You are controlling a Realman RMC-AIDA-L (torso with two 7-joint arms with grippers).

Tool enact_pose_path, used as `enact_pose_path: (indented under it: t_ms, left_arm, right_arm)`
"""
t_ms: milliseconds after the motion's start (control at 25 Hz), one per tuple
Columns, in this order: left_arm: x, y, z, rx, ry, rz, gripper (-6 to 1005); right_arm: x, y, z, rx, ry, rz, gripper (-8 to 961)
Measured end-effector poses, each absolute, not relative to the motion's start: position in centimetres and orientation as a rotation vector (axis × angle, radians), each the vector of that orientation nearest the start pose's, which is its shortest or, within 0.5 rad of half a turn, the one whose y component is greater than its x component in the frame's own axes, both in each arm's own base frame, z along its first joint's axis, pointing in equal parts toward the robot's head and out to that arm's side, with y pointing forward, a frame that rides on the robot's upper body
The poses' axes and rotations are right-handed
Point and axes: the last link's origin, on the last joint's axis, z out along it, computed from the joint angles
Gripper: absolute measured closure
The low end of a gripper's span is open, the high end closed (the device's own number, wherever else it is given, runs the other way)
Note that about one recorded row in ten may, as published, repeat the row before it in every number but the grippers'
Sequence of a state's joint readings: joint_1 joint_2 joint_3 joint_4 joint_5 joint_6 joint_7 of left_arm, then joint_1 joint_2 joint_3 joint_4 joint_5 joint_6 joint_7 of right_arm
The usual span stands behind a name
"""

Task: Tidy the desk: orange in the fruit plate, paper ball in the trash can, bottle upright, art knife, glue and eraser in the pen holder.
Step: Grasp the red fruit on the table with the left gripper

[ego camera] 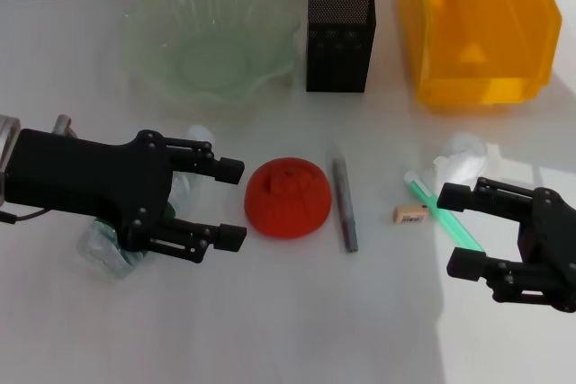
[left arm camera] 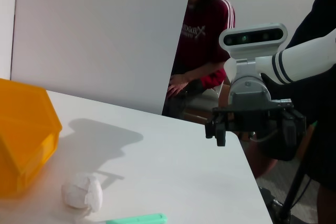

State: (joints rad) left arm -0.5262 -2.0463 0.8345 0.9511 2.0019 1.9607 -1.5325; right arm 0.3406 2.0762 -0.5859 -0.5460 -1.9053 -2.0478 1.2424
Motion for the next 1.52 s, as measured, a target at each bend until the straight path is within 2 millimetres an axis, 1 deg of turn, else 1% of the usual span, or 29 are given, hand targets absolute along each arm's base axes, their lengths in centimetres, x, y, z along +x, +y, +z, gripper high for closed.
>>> enact_pose_path:
  t_ms: [400, 560, 720, 800, 960, 1080, 1240, 1400, 1520]
  left_arm:
    - [-21.2, 30.2, 3.6, -3.133, -0.331, -0.652, 252]
    - [-21.2, 31.2, 2.9, -3.064, -0.342, -0.638, 267]
    - [-21.4, 32.4, 1.3, -3.009, -0.333, -0.595, 282]
    - [-21.4, 33.1, 0.0, -2.999, -0.322, -0.553, 290]
    - [-21.5, 34.3, -2.8, -2.987, -0.316, -0.408, 305]
    - [-21.4, 34.7, -4.8, -2.971, -0.273, -0.306, 316]
    - [-21.0, 34.9, -6.4, -2.951, -0.217, -0.238, 331]
    - [-21.0, 34.8, -7.3, -2.957, -0.175, -0.183, 346]
    - [-20.8, 34.8, -7.5, -2.955, -0.150, -0.174, 358]
  right_arm:
    - [27.5, 22.5, 1.6, -2.745, 0.604, 1.309, 165]
    - [27.7, 22.4, 1.5, -2.732, 0.619, 1.302, 164]
    - [28.3, 22.0, 1.5, -2.710, 0.655, 1.295, 164]
    - [28.5, 21.8, 1.5, -2.702, 0.671, 1.291, 164]
    - [29.1, 21.2, 1.5, -2.681, 0.692, 1.275, 164]
    - [29.3, 21.0, 1.4, -2.670, 0.703, 1.269, 165]
    - [29.4, 20.9, 1.4, -2.667, 0.708, 1.270, 165]
    - [29.4, 20.8, 1.3, -2.665, 0.711, 1.271, 165]
    - [29.4, 20.8, 1.3, -2.662, 0.716, 1.275, 164]
